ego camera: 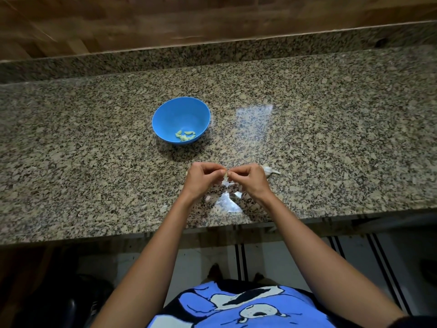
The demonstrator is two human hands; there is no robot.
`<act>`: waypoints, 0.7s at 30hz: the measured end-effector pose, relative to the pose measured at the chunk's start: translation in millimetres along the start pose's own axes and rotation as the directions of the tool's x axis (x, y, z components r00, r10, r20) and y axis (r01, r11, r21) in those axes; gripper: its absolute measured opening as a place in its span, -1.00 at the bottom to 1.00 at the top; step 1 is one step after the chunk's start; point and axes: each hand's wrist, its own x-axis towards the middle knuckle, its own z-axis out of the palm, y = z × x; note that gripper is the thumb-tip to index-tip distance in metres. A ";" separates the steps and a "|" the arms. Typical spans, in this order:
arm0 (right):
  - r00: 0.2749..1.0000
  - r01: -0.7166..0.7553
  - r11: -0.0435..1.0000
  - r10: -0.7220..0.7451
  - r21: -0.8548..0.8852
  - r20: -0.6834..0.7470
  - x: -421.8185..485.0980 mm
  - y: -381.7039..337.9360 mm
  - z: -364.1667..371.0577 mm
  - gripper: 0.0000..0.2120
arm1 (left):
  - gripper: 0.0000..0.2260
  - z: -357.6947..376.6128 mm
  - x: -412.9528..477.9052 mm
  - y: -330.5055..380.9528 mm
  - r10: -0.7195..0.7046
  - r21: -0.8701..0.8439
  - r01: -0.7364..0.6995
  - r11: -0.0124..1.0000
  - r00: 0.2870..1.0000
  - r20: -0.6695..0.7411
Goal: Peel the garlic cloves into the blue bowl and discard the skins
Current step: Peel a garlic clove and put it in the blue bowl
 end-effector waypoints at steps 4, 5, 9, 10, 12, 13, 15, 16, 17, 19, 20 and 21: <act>1.000 -0.004 1.000 0.003 -0.007 -0.028 -1.3 -0.3 3.7 -0.96 | -0.84 -0.5 -0.7 1.2 -0.047 -0.144 0.049 0.988 0.999 0.016; 0.999 -0.003 1.000 0.002 -0.022 -0.043 -1.8 0.2 5.6 -0.93 | -0.83 0.5 -1.0 1.1 -0.051 -0.170 0.050 0.984 0.999 0.000; 0.996 -0.046 0.996 0.039 -0.076 -0.085 -0.9 3.5 10.0 -0.83 | -0.88 5.0 -1.8 -2.1 -0.032 -0.122 0.028 0.992 0.999 -0.029; 0.995 -0.054 0.996 0.048 -0.074 -0.083 -1.0 3.2 10.0 -0.83 | -0.87 5.0 -2.0 -2.3 -0.026 -0.104 0.025 0.994 1.000 -0.014; 0.996 -0.055 0.996 0.048 -0.077 -0.081 -1.4 1.6 9.4 -0.82 | -0.83 4.2 -1.8 -1.9 -0.026 -0.093 0.027 0.995 1.000 0.010; 0.996 -0.045 0.995 0.037 -0.094 -0.081 -1.6 1.0 9.1 -0.82 | -0.81 3.2 -1.7 -1.6 -0.032 -0.101 0.033 0.994 0.999 0.011; 0.995 -0.038 0.991 0.026 -0.131 -0.093 -1.9 -0.9 9.1 -0.83 | -0.81 0.6 -1.5 -1.7 -0.074 -0.164 0.073 0.984 0.997 0.002; 0.993 -0.045 0.989 0.030 -0.138 -0.114 -2.1 -2.3 8.9 -0.85 | -0.82 -0.9 -1.5 -1.7 -0.102 -0.209 0.101 0.973 0.995 0.004; 0.990 -0.054 0.989 0.035 -0.135 -0.139 -1.6 -2.5 8.4 -0.87 | -0.83 -2.3 -1.6 -1.6 -0.127 -0.252 0.128 0.959 0.992 0.017; 0.984 -0.074 0.986 0.047 -0.151 -0.171 0.2 -3.2 7.3 -0.90 | -0.82 -4.1 -2.7 -0.6 -0.174 -0.325 0.185 0.927 0.983 0.062; 0.982 -0.081 0.984 0.051 -0.158 -0.185 0.7 -4.1 7.0 -0.91 | -0.82 -4.9 -4.1 0.3 -0.200 -0.373 0.218 0.902 0.976 0.087; 0.978 -0.086 0.986 0.056 -0.143 -0.203 2.4 -3.4 7.3 -0.91 | -0.82 -5.4 -5.5 1.4 -0.230 -0.438 0.255 0.862 0.967 0.110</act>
